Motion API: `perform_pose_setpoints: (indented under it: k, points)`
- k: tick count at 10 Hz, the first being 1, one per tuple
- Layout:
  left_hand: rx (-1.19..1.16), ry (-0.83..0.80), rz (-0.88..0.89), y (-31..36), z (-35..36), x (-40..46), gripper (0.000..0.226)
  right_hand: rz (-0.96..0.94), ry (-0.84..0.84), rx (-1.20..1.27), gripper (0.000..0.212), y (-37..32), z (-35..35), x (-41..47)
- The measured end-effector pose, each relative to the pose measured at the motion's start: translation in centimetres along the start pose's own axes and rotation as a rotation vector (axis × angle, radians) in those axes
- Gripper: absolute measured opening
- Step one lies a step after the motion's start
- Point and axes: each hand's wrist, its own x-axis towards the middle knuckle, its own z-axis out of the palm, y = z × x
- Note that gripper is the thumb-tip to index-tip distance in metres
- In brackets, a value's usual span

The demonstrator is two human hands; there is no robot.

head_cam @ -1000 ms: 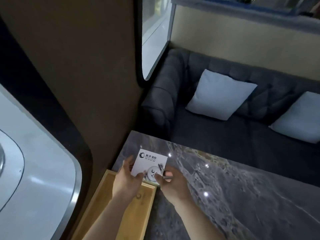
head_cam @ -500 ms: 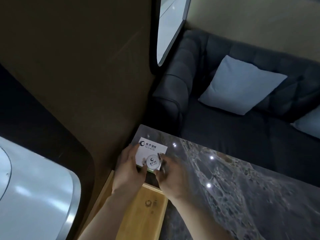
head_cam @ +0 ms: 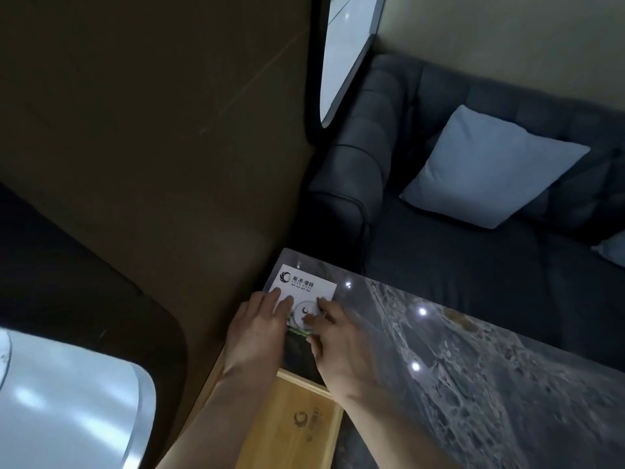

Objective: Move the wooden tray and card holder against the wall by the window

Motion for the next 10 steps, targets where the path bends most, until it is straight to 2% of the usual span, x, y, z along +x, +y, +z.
perform_pose_setpoints:
  k: [3,7,9,10]
  points:
    - [0.15,0.012,-0.016,0.0,-0.7,4.6,0.044,-0.001,0.009,0.026,0.027,0.0,-0.2,5.0]
    - [0.169,0.01,-0.1,1.0,-0.4,6.6,0.035,0.055,0.033,0.02,0.021,0.0,0.9,7.3]
    - [0.114,0.001,-0.093,0.9,-0.3,6.3,0.048,0.019,0.007,0.028,0.035,-0.4,0.4,6.3]
    - [0.057,-0.041,-0.09,0.7,0.0,5.7,0.073,-0.044,-0.024,-0.017,0.057,-0.3,0.2,5.9]
